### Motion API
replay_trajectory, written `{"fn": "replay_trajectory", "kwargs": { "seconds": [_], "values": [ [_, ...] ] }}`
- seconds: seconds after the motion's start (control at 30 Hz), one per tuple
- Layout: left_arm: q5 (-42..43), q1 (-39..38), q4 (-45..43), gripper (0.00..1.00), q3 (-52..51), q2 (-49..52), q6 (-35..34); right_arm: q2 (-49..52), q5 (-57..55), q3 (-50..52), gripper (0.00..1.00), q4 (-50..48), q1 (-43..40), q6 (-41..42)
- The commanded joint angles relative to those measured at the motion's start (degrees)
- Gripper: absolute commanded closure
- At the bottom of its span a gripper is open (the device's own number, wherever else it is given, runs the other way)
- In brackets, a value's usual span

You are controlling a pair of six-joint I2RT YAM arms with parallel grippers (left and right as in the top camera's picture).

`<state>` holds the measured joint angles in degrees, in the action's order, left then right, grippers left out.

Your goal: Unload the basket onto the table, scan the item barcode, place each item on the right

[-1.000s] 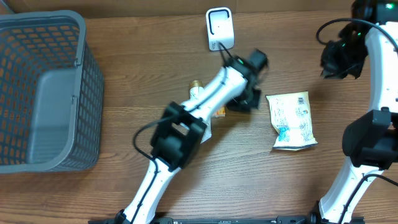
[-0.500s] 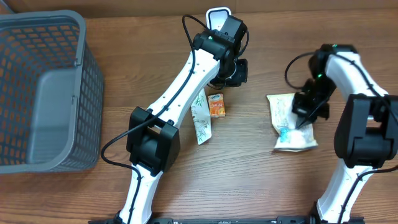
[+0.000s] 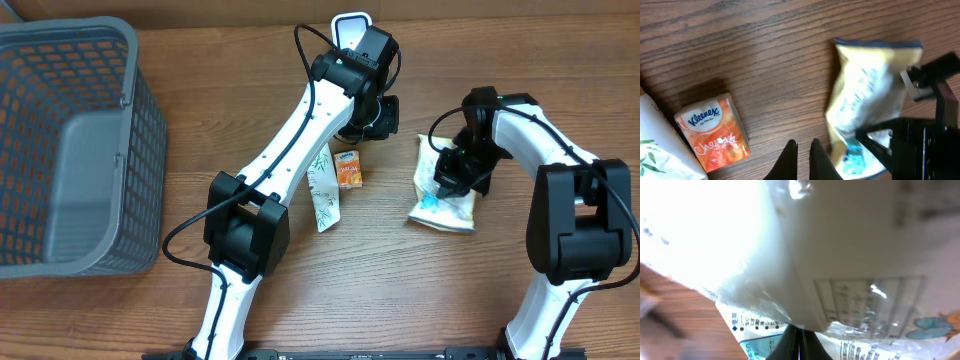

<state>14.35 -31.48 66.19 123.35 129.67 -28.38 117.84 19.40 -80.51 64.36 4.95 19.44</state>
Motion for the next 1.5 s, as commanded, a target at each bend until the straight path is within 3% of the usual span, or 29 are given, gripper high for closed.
{"fn": "replay_trajectory", "kwargs": {
  "seconds": [0.0, 0.1, 0.17, 0.23, 0.33, 0.37, 0.43, 0.53, 0.57, 0.97, 1.27, 1.37, 1.47],
  "values": [
    [0.46, -0.04, -0.04, 0.96, -0.11, 0.42, -0.59, 3.15, 2.43, 1.25, 0.96, -5.66, 1.84, 1.14],
    [0.04, 0.11, 0.04, 0.96, -0.11, 0.42, -0.57, 3.13, 3.21, -2.4, 0.91, -3.8, 2.27, 0.04],
    [-0.63, 0.55, 1.03, 0.96, -0.11, 0.42, -0.59, 3.13, 2.29, -7.17, 0.69, 0.98, 1.49, -1.64],
    [-0.76, 1.09, 2.49, 0.96, -0.11, 0.42, -0.59, 3.13, 0.35, -14.21, 0.67, 8.07, -0.35, -1.99],
    [2.14, 1.49, 3.67, 0.96, -0.11, 0.42, -0.31, 3.13, -0.24, -22.69, 0.46, 15.72, -3.04, -6.01],
    [3.89, 1.46, 3.69, 0.96, -0.17, 0.42, -0.24, 3.13, -0.72, -24.46, 0.45, 17.2, -3.85, -6.47],
    [8.94, 0.79, 3.69, 0.96, -0.68, 0.42, 1.03, 3.13, -1.75, -25.73, 0.48, 18.71, -5.29, -6.43],
    [9.49, -1.84, 2.47, 0.96, -2.62, 0.42, 1.14, 3.17, -1.73, -23.56, 0.85, 22.32, -6.25, -7.37],
    [9.27, -2.54, 1.05, 0.96, -3.3, 0.42, 1.16, 3.17, -1.77, -22.56, 0.9, 23.21, -6.25, -7.93],
    [6.27, -4.46, -21.27, 0.96, -11.5, 3.74, -3.91, 3.17, -1.33, -5.18, 0.92, 16.57, -0.15, -8.96],
    [1.55, -3.28, -22.93, 0.96, -11.5, 10.49, -3.67, 3.17, -2.38, 1.7, 0.88, 9.27, 0.28, -6.75],
    [-2.89, -1.14, -20.57, 0.96, -11.13, 10.03, -3.54, 3.02, -4.42, 1.57, 0.91, 9.49, 0.28, -5.27],
    [-2.23, 2.16, -17.49, 0.96, -8.13, 8.52, -3.54, 3.02, -6.08, -0.26, 0.89, 11.39, 0.13, -5.27]
  ]
}}
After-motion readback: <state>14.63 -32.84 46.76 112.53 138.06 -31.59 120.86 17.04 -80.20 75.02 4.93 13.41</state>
